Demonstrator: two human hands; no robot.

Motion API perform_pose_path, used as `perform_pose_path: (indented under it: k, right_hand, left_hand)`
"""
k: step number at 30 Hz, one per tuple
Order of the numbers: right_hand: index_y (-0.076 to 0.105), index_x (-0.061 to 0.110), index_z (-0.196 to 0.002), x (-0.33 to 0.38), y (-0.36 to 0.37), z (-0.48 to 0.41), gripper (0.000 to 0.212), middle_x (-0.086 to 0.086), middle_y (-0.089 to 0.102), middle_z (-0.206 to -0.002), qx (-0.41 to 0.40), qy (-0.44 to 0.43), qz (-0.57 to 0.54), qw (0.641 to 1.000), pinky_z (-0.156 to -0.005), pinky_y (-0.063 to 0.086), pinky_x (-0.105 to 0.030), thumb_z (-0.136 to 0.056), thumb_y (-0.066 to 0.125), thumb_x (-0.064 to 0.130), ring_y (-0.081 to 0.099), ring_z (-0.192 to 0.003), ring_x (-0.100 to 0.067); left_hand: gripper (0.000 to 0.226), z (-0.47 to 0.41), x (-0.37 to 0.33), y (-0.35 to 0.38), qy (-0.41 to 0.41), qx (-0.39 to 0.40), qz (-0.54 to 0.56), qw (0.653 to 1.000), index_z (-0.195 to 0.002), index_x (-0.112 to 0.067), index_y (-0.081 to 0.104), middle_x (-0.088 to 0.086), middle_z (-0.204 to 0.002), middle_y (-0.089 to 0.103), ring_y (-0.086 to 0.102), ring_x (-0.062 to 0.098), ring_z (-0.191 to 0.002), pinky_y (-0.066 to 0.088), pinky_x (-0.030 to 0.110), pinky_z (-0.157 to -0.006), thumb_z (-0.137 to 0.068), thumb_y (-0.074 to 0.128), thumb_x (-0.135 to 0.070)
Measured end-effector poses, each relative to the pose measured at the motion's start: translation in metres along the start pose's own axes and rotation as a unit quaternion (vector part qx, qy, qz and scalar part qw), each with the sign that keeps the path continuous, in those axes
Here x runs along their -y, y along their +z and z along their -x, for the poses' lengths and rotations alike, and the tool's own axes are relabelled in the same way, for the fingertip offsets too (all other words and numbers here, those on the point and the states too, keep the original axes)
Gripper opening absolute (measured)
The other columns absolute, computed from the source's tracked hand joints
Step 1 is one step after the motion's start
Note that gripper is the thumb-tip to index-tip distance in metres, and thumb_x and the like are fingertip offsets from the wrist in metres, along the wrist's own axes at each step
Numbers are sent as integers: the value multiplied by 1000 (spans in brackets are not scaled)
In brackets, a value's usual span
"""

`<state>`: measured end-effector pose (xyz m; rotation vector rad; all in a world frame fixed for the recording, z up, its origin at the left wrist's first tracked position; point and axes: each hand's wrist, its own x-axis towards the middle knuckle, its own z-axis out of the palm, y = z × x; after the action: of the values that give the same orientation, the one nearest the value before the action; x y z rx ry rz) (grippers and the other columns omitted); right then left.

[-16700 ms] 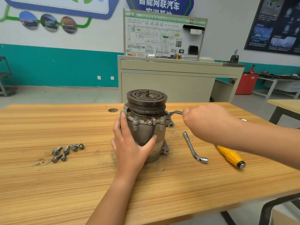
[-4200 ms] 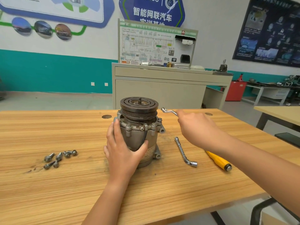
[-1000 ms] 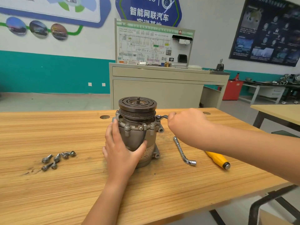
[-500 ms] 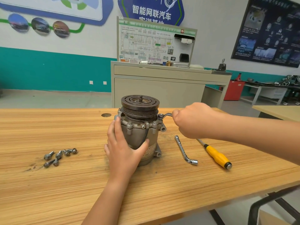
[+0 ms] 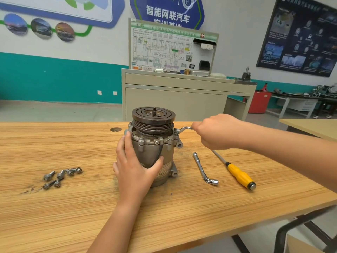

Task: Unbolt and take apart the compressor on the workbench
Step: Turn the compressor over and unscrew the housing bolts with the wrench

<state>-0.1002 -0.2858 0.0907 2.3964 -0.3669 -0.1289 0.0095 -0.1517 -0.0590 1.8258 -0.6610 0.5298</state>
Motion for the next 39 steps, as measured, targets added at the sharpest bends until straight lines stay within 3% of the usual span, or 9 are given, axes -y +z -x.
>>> perform_pose_path:
  k: [6, 16, 19, 21, 24, 27, 32, 35, 39]
  right_hand:
    - [42, 5, -110, 12, -2, 1, 22, -1, 35, -55, -32, -10, 110, 993, -35, 21, -24, -89, 47, 1, 33, -42, -15]
    - [51, 13, -111, -13, 17, -22, 24, 3, 40, -59, -50, 7, 77, 996, -40, 24, -23, -91, 41, 6, 37, -47, -11]
    - [56, 13, -109, -13, 26, -58, 24, -1, 60, -82, -80, 12, 37, 996, -67, 47, -29, -91, 43, 3, 59, -72, -19]
    - [56, 13, -115, -4, 37, -83, 28, -4, 65, -107, -154, 3, -24, 988, -95, 40, -34, -92, 43, 3, 60, -99, -22]
    - [53, 13, -126, 6, 47, -102, 36, -3, 58, -126, -249, -3, -107, 963, -106, 25, -31, -93, 40, 3, 53, -116, -18]
    - [44, 11, -135, 2, 52, -91, 41, -9, 65, -109, -282, 56, -200, 937, -91, 40, -35, -95, 38, 3, 60, -100, -25]
    - [39, 6, -132, -3, 45, -35, 35, -6, 57, -68, -332, 185, -437, 815, -55, 44, -36, -98, 38, 14, 56, -63, -25]
    - [45, 11, -124, 5, 47, -2, 29, 3, 43, -58, -278, 154, -350, 881, -44, 29, -29, -96, 38, 11, 44, -51, -16]
    - [35, 22, -131, 21, 41, 16, 44, 2, 45, -65, -165, 144, -248, 944, -45, 32, -30, -91, 41, 4, 46, -58, -18]
  left_hand:
    - [106, -1, -1, 0, 1, -2, -3, 1000, -149, -18, 18, 7, -150, 27, 28, 22, -136, 25, 53, -105, -65, 79, -41]
    - [107, 0, 0, -1, -1, 6, -2, 1000, -150, -19, 16, 5, -150, 25, 27, 21, -137, 24, 55, -106, -65, 76, -46]
    - [107, 1, -1, -1, -2, 7, -2, 1000, -150, -20, 16, 4, -151, 24, 28, 21, -137, 24, 58, -106, -65, 75, -47]
    - [107, 1, 0, -1, -4, 5, -1, 1000, -150, -20, 16, 3, -150, 24, 28, 21, -137, 25, 60, -107, -64, 73, -49]
    - [107, 1, 0, -1, -6, 1, 3, 1000, -149, -21, 17, 3, -150, 26, 28, 20, -136, 26, 62, -105, -62, 73, -49]
    - [107, 0, -1, -2, -2, 8, 7, 1000, -150, -22, 15, 2, -150, 24, 27, 19, -137, 24, 60, -107, -63, 72, -50]
    - [107, -1, 0, -2, 3, 11, 4, 1000, -150, -22, 14, 2, -151, 22, 26, 19, -138, 22, 58, -108, -66, 75, -47]
    - [107, 0, 0, -2, 0, 7, 4, 1000, -150, -21, 15, 1, -151, 23, 27, 19, -137, 23, 58, -107, -65, 77, -44]
    - [107, 0, 0, -2, -7, 7, 3, 1000, -150, -21, 16, 2, -151, 24, 25, 18, -138, 23, 59, -108, -65, 77, -44]
